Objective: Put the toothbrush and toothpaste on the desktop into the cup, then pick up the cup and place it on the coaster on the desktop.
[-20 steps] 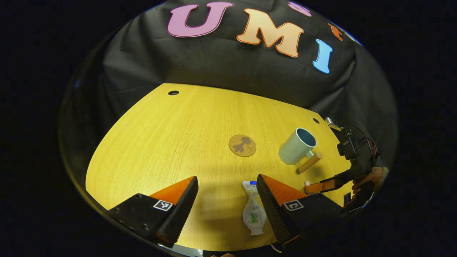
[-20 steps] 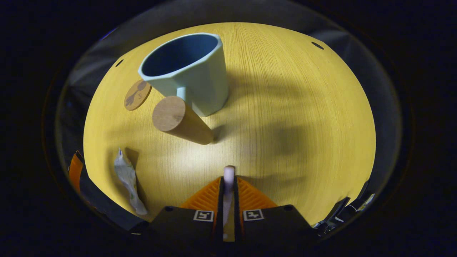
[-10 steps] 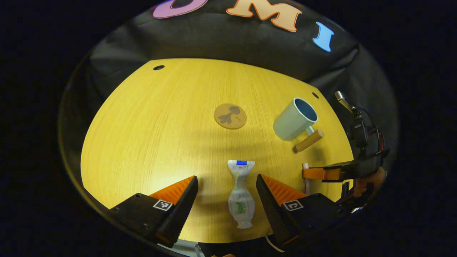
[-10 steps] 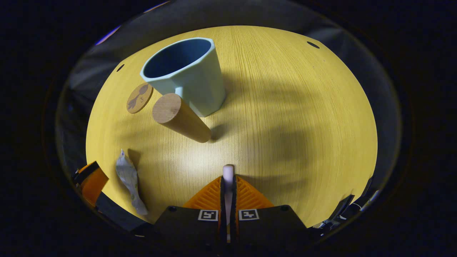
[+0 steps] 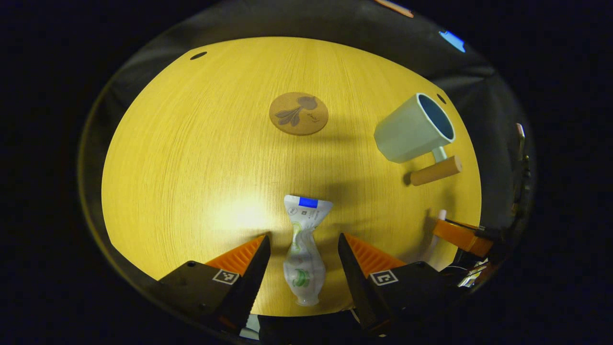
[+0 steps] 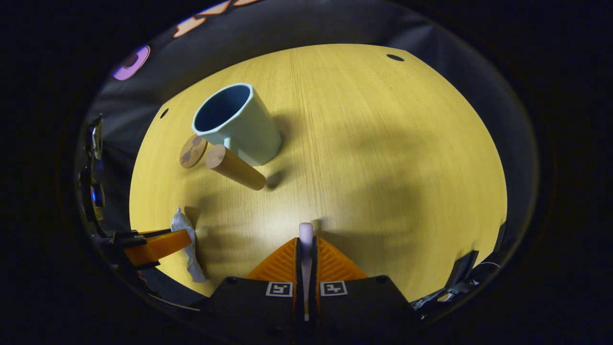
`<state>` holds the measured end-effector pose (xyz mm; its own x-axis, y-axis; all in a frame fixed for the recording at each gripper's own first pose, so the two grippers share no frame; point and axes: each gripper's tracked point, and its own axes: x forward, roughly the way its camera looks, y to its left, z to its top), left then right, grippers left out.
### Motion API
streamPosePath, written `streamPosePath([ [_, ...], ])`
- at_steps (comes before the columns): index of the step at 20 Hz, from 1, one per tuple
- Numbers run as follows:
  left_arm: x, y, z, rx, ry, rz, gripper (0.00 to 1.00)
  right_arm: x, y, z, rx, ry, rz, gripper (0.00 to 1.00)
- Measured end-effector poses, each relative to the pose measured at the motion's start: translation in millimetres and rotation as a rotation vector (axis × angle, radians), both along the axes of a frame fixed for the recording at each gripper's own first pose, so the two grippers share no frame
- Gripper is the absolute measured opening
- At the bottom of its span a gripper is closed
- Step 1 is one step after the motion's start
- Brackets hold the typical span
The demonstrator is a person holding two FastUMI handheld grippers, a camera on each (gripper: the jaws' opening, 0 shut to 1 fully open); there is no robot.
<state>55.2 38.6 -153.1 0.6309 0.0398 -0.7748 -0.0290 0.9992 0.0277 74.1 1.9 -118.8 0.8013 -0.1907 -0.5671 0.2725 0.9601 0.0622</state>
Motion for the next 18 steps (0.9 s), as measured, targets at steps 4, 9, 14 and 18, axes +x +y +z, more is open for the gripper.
streamPosePath([
  [4, 4.6, 0.1, -7.6, 0.004, 0.041, 0.029, 0.67, -13.4, -17.9, 13.8, 0.001, -0.036, -0.031, 0.06],
  [9, 6.0, -0.5, -13.8, -0.011, 0.056, 0.042, 0.27, -19.7, -30.9, 35.7, 0.007, -0.101, -0.054, 0.07],
  [14, 6.6, -5.7, -9.9, -0.050, 0.012, 0.030, 0.05, -18.0, -31.6, 68.7, -0.002, -0.206, -0.055, 0.06],
  [18, 6.3, -16.8, 4.7, -0.146, -0.095, -0.013, 0.01, -17.2, -22.1, 109.2, -0.013, -0.336, -0.030, 0.07],
])
